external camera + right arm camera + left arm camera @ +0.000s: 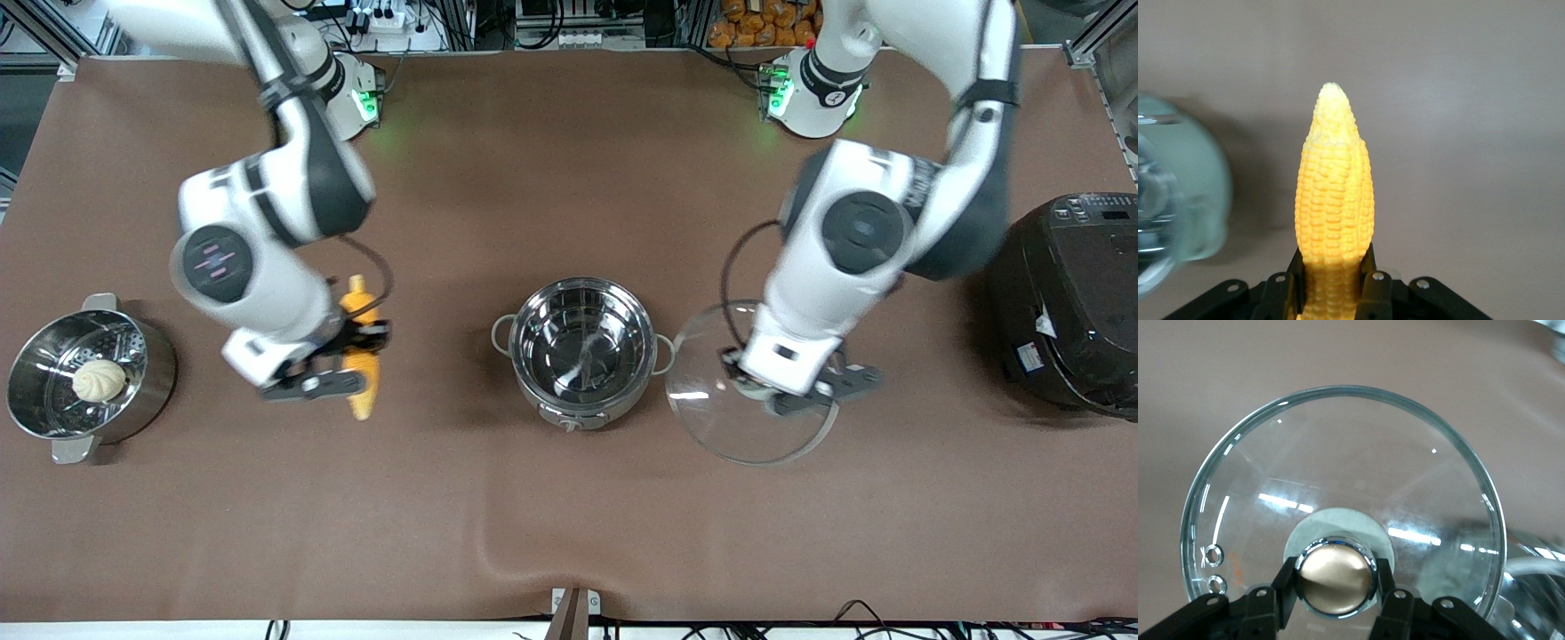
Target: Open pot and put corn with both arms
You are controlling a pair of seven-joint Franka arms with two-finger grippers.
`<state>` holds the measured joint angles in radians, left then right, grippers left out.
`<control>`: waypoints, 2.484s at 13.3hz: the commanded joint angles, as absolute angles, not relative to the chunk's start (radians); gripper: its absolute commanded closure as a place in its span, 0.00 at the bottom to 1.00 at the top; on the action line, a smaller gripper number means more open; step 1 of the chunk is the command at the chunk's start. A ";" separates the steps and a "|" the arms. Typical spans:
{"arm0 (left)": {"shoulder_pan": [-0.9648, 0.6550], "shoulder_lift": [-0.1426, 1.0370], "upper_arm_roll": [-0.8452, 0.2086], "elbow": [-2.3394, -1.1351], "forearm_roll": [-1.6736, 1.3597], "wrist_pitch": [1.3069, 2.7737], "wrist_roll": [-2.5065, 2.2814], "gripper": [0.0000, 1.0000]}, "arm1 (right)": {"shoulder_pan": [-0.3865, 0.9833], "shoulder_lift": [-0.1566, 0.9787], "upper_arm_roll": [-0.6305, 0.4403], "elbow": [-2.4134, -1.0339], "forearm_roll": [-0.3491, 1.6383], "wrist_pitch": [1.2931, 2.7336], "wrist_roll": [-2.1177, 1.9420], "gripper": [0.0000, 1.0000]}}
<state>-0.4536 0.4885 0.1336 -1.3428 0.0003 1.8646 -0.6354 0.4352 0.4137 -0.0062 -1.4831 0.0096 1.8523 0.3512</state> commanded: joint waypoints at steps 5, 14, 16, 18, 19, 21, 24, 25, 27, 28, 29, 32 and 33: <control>-0.333 0.390 0.115 -1.628 0.014 2.058 -0.494 1.00 | 0.714 0.567 -0.017 -1.428 0.011 2.159 0.804 0.84; -0.318 0.506 0.118 -1.861 0.037 2.509 -0.491 1.00 | 0.730 0.677 -0.017 -1.358 0.018 2.220 0.868 0.00; -0.316 0.535 0.120 -1.859 0.037 2.554 -0.491 0.45 | 0.710 0.651 -0.020 -1.358 0.009 2.144 0.841 0.00; -0.318 0.532 0.118 -1.862 0.038 2.559 -0.503 0.00 | 0.604 0.537 -0.018 -1.359 0.021 1.923 0.714 0.00; -0.318 0.510 0.118 -1.865 0.038 2.554 -0.500 0.00 | 0.550 0.491 -0.015 -1.359 0.021 1.849 0.671 0.00; -0.318 0.433 0.118 -1.862 0.038 2.498 -0.495 0.00 | 0.478 0.431 -0.025 -1.382 0.017 1.809 0.631 0.00; -0.313 0.287 0.121 -1.845 0.038 2.329 -0.444 0.00 | 0.245 0.344 -0.018 -1.463 0.021 1.813 0.303 0.00; -0.302 0.244 0.123 -1.832 0.038 2.263 -0.410 0.00 | 0.204 0.325 -0.018 -1.463 0.021 1.807 0.208 0.00; -0.296 0.169 0.120 -1.787 0.038 2.095 -0.336 0.00 | 0.145 0.279 -0.026 -1.465 0.017 1.769 0.143 0.00; -0.296 0.135 0.118 -1.767 0.038 2.019 -0.307 0.00 | 0.094 0.253 -0.025 -1.465 0.017 1.749 0.112 0.00; -0.296 0.099 0.117 -1.749 0.041 1.950 -0.286 0.00 | 0.053 0.229 -0.026 -1.460 0.014 1.712 0.025 0.00; -0.169 0.046 0.008 -1.622 0.041 1.727 -0.169 0.00 | -0.036 0.192 -0.029 -1.424 0.000 1.599 -0.072 0.00; -0.113 0.031 -0.041 -1.585 0.040 1.674 -0.132 0.00 | -0.063 0.192 -0.028 -1.389 -0.006 1.582 -0.098 0.00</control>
<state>-0.2157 0.0472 0.0538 -1.6586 0.0169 1.7740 -0.1940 -0.0098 0.2134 -0.0494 -1.4074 0.0083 1.6135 -0.0583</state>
